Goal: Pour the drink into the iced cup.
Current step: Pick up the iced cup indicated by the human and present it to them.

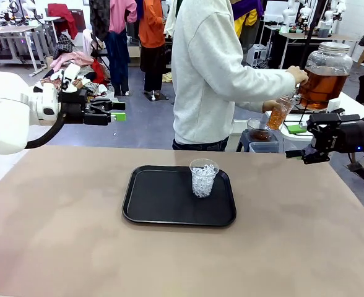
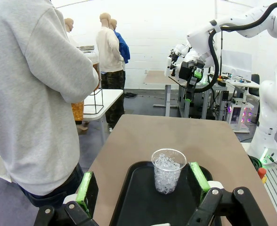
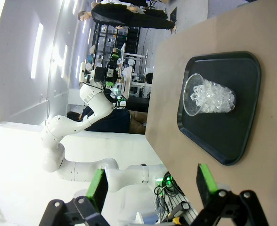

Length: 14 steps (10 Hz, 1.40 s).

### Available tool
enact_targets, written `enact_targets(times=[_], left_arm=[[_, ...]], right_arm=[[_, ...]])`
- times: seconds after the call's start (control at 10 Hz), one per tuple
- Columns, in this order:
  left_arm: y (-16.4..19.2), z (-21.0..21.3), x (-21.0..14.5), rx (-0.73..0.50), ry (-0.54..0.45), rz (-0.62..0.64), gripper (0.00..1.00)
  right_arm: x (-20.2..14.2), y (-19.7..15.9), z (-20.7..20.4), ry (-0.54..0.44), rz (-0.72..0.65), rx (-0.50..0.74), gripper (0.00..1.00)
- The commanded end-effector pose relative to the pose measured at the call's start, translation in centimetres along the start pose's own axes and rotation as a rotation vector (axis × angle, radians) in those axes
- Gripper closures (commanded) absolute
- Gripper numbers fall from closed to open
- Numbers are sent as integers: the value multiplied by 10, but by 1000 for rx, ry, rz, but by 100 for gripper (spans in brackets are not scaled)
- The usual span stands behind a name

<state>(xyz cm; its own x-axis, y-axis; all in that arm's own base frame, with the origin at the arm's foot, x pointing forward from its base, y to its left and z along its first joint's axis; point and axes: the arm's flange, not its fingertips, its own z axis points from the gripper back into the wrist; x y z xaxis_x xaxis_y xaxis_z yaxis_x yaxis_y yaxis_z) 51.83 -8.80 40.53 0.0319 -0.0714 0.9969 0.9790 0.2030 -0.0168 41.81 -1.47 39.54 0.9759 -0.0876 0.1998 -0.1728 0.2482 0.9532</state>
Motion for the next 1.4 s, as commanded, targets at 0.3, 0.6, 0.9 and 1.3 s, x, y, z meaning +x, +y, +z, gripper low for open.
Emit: enact_targets(times=[0.3,0.6,0.9,1.3], left_arm=[[1,-1,1,12,-8,0,0],[1,-1,1,12,-8,0,0],[1,-1,1,12,-8,0,0],[1,-1,1,12,-8,0,0]], right_arm=[[-1,2,1,-6,1,-2,0],[-1,2,1,-6,1,-2,0],[-1,2,1,-6,1,-2,0],[-1,2,1,-6,1,-2,0]])
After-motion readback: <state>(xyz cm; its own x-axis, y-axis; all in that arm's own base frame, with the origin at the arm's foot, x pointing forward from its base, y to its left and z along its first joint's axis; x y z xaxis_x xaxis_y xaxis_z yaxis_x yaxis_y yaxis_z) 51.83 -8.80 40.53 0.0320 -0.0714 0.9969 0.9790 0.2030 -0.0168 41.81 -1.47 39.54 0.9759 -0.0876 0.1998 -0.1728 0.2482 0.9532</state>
